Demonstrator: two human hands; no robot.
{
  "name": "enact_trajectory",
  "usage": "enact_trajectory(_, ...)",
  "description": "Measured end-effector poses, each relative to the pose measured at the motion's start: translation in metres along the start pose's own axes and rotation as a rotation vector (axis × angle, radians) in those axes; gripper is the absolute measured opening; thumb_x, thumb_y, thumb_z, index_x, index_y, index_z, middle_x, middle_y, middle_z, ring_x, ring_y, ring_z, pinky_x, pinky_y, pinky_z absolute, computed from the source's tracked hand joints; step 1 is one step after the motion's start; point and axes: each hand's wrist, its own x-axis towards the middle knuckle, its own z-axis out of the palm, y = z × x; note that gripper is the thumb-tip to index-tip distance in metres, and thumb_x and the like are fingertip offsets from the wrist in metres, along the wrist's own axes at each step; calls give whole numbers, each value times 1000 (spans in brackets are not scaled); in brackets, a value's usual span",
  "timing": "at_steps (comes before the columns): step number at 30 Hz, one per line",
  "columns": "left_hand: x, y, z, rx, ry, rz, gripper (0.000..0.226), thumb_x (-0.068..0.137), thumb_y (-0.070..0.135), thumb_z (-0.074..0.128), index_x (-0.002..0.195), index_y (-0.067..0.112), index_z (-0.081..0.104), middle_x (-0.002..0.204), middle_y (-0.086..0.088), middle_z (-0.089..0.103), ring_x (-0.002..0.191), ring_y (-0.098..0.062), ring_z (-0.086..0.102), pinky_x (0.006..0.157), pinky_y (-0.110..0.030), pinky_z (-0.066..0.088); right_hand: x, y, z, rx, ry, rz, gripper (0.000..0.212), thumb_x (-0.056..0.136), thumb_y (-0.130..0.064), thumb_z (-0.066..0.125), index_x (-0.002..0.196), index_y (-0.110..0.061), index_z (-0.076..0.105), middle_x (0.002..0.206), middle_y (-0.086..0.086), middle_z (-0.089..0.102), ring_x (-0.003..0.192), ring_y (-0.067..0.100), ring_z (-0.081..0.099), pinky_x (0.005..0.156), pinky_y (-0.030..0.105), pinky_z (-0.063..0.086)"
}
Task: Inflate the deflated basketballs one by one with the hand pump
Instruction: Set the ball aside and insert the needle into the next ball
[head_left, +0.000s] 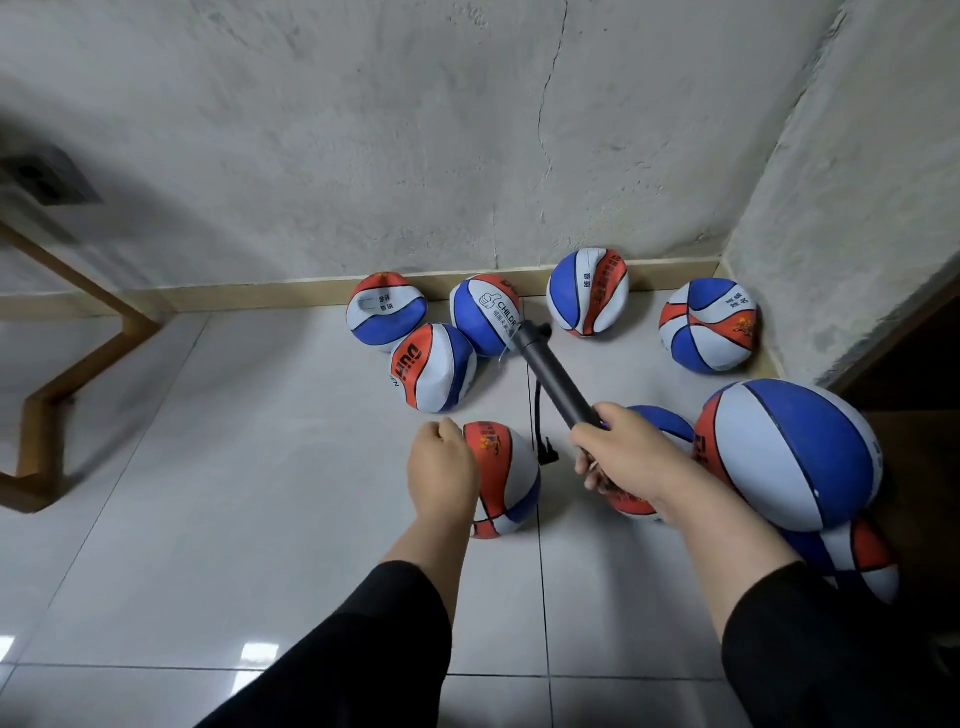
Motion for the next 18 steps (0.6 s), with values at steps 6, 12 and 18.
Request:
enact_trajectory(6,15,-25,28,829,-419,427,88,93,53,67,163,35,16,172,-5,8,155,-31,17,116,-55,37,23,27,6,33,0,91,10,96,-21,53,100,-13,55,78,7,67,61,21,60,60,32,47)
enact_trajectory(12,39,-61,34,995,-530,487,124,78,63,81,162,43,-7,172,-1,-11,157,-32,8,109,-54,45,37,45,12,35,33,139,7,93,-19,53,94,-13,55,79,7,63,60,21,58,61,31,50)
enact_trajectory(18,65,-69,32,789,-478,338,131,77,41,89,163,41,-9,169,-6,0,149,-38,29,111,-52,46,50,49,21,4,57,133,8,93,-17,54,95,-10,57,83,5,67,59,17,61,64,31,51)
